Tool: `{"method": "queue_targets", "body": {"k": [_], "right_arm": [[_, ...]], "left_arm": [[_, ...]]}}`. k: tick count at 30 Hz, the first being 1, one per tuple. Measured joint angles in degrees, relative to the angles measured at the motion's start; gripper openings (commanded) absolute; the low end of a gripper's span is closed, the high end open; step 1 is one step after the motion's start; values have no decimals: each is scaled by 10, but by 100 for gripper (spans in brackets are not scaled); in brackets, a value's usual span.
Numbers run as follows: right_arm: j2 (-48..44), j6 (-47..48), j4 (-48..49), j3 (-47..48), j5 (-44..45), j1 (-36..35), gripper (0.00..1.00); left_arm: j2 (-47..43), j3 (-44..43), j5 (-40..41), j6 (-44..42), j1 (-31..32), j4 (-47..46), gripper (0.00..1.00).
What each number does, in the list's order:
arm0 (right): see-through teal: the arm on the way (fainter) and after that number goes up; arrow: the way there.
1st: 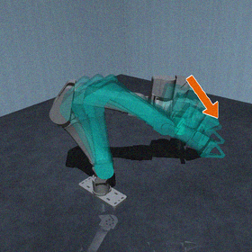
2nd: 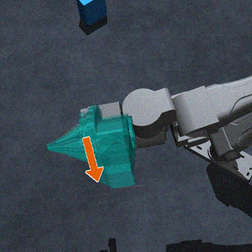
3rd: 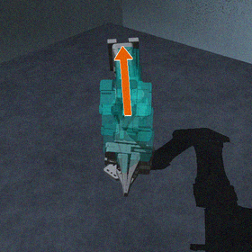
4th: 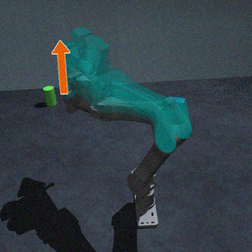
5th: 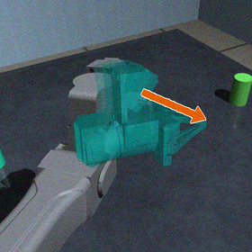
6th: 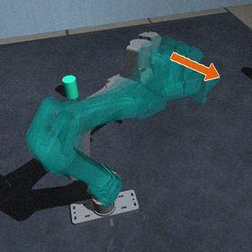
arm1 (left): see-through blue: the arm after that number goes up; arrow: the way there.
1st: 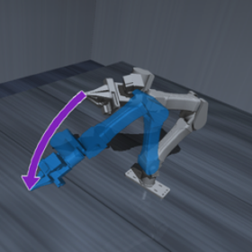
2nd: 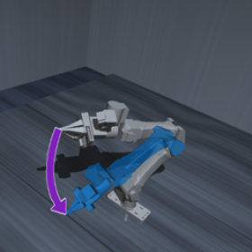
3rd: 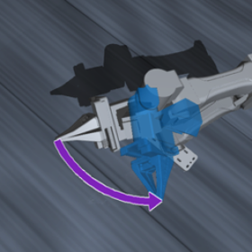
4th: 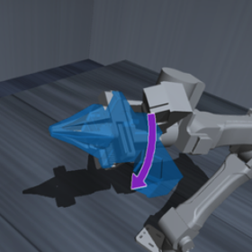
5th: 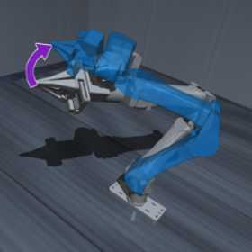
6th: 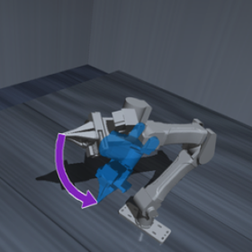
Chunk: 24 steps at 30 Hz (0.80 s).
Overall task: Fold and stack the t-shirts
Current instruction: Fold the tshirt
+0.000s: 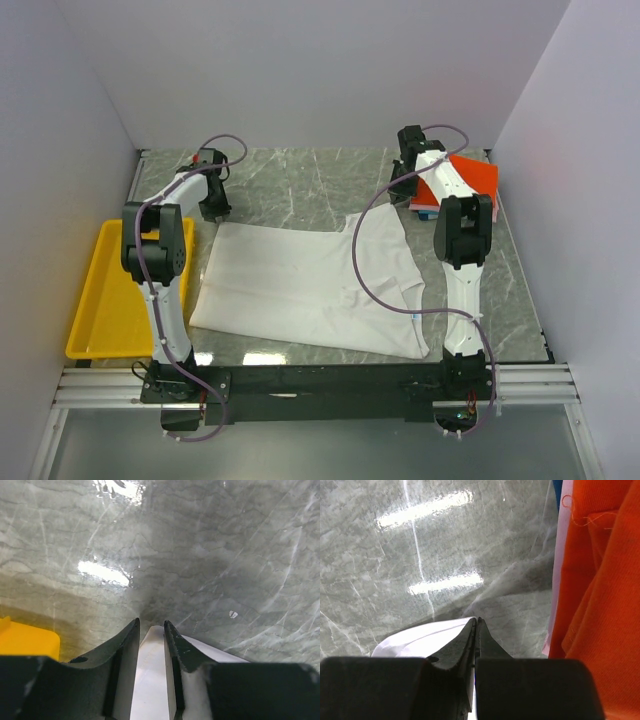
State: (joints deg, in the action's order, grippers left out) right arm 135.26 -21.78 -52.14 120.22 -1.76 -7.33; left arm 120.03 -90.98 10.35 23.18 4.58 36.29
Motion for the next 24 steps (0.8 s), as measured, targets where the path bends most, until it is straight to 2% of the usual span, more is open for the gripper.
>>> {"method": "queue_targets", "body": {"k": [11, 13, 14, 17, 24], "right_arm": [[0, 0, 0, 0, -2, 0, 0], [0, 0, 0, 0, -2, 0, 0], [0, 0, 0, 0, -2, 0, 0], [0, 0, 0, 0, -2, 0, 0], [0, -3, -6, 14, -2, 0, 0]], "left_arm": [[4, 7, -29, 2, 0, -1, 23], [5, 10, -31, 2, 0, -2, 16], [5, 10, -31, 3, 0, -2, 9], [6, 10, -34, 2, 0, -3, 0], [14, -4, -40, 0, 0, 0, 0]]}}
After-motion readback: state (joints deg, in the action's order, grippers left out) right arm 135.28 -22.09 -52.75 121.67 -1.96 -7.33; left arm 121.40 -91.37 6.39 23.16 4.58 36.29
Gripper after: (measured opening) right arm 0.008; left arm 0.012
